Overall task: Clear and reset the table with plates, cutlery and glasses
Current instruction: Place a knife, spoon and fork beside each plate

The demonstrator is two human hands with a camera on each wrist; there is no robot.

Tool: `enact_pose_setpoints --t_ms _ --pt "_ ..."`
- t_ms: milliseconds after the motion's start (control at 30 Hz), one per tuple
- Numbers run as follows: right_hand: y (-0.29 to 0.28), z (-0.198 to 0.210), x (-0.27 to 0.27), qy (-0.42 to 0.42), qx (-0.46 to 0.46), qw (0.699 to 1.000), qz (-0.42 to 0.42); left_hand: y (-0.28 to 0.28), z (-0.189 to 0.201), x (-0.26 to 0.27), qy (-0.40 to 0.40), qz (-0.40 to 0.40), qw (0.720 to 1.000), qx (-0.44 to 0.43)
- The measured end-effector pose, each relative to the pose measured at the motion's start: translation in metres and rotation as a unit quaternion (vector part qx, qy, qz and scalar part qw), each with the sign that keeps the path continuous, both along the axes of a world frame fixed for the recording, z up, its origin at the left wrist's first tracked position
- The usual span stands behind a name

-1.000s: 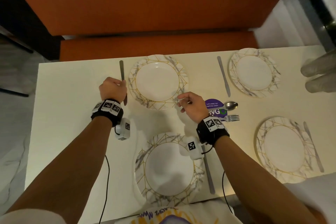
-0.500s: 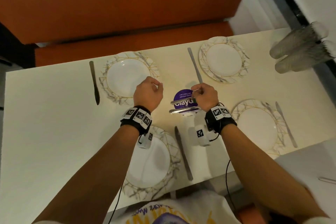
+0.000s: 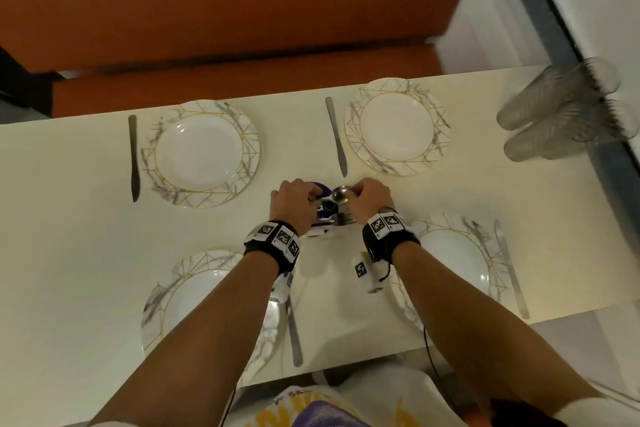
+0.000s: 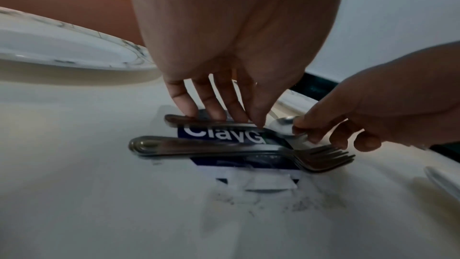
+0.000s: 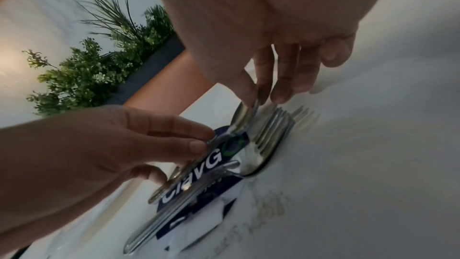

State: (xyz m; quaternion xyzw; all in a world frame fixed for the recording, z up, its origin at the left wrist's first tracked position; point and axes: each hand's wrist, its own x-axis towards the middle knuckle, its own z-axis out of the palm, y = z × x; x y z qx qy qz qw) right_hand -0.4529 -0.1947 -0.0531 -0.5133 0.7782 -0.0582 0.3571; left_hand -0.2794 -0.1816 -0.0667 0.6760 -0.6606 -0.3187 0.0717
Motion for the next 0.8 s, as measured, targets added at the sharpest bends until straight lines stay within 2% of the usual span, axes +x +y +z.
enact_pose_setpoints --t_ms 100,167,267,367,467,533,700,800 --pt "-0.007 0.003 -0.007 -0.026 -0.003 0.999 0.021 -0.001 0.002 -0.007 -0.042 0.006 0.999 0.005" --pt "-0.014 0.006 -0.01 -0.04 -0.024 0.998 0.042 -0.002 0.006 -0.01 -0.04 -0.001 0.999 0.025" --pt "-0.028 0.02 -0.011 -0.06 -0.086 0.993 0.055 -0.007 0.015 -0.011 0.028 0.015 0.999 0.038" --pt "-0.042 0.039 -0.008 -0.089 -0.139 0.984 0.073 -0.01 0.035 -0.012 0.128 0.091 0.987 0.045" --pt "-0.049 0.058 0.0 -0.137 -0.185 0.972 0.045 -0.008 0.059 -0.01 0.289 0.187 0.935 0.08" --pt "-0.046 0.069 0.008 -0.167 -0.206 0.964 0.021 -0.004 0.072 -0.006 0.366 0.235 0.896 0.095" --pt "-0.014 0.076 0.03 -0.193 -0.154 0.969 -0.006 0.025 0.088 0.006 0.49 0.293 0.811 0.125" --pt "0.018 0.071 0.043 -0.207 -0.136 0.969 0.016 0.048 0.087 0.015 0.523 0.307 0.784 0.135"
